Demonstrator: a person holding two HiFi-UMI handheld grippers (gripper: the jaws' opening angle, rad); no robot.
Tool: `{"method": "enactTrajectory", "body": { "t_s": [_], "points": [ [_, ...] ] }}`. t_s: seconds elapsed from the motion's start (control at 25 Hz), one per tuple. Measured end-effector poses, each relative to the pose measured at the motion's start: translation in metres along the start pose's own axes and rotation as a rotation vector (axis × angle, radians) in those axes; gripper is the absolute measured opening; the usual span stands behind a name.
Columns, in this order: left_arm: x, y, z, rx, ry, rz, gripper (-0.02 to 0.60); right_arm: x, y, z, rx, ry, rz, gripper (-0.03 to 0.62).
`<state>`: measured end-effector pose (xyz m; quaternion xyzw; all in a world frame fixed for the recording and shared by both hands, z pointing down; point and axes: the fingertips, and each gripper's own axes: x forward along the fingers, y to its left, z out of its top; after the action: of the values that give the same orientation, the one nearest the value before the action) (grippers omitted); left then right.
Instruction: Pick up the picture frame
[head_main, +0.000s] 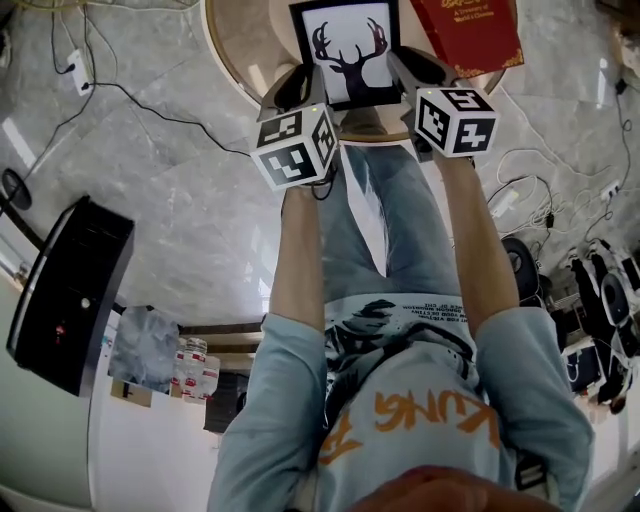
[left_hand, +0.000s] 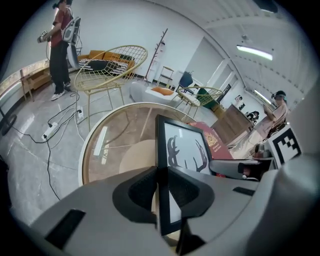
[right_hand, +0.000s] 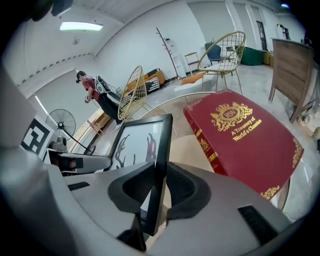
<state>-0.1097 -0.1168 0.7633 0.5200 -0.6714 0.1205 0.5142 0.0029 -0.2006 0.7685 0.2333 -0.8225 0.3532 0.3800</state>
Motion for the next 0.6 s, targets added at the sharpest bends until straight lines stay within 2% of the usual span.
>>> {"method": "enactTrajectory", "body": {
  "t_s": [0.4, 0.6],
  "points": [
    [-0.062, -0.024, 0.049, 0.060, -0.112, -0.005, 0.080, -0.054, 0.036, 0.052, -0.116, -0.083, 0.032, 0.074],
    [-0.098, -0.042, 0.080, 0.073, -0.173, 0.015, 0.078, -0.087, 0.053, 0.088, -0.114, -0.146, 0.030, 0.072]
  ]
}}
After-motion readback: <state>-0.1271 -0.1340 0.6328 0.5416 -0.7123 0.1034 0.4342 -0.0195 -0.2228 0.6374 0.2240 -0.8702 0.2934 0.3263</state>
